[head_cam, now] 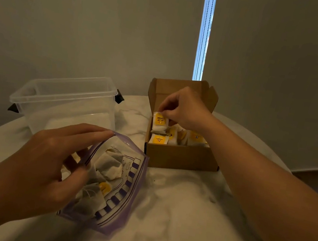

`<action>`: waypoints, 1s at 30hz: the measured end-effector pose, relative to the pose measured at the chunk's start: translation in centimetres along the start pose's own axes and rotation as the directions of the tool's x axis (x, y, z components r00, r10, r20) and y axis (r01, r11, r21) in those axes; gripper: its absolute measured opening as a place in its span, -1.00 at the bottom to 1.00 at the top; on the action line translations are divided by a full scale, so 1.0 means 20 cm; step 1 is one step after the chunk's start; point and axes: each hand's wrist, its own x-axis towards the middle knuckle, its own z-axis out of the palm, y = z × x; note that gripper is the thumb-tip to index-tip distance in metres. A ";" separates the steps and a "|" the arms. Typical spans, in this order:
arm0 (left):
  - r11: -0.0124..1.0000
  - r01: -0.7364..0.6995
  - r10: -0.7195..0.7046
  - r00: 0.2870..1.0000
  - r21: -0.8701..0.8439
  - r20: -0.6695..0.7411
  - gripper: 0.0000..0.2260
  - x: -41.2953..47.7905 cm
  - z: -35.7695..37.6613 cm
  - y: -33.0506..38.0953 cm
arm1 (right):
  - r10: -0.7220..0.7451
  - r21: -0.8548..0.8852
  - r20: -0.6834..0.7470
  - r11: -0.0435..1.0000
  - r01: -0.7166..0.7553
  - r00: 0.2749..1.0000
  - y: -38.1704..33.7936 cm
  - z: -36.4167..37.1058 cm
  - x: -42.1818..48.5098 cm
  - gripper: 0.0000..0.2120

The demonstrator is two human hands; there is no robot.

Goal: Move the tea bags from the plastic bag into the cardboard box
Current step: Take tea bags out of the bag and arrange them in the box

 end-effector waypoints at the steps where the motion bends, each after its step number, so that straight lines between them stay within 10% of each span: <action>1: 1.000 -0.001 0.001 1.000 0.003 0.000 -0.51 0.00 0.00 0.00 | 0.003 -0.057 -0.005 0.998 -0.003 1.000 0.00 0.01 0.02 -0.91; 19: 0.999 0.024 -0.025 0.999 0.022 0.020 -0.53 0.00 -0.02 -0.01 | -0.093 -0.130 -0.169 0.989 0.071 0.981 0.01 -0.04 -0.16 -0.90; 25: 0.996 0.074 -0.075 0.997 0.047 0.030 -0.46 -0.01 -0.02 0.01 | -0.145 0.284 -0.031 0.947 0.148 0.989 -0.18 -0.02 -0.48 -0.90; 30: 0.996 0.069 -0.071 0.997 0.057 0.040 -0.47 0.00 -0.03 0.03 | -0.283 0.262 0.203 0.938 0.227 0.937 -0.31 0.15 -0.59 -0.85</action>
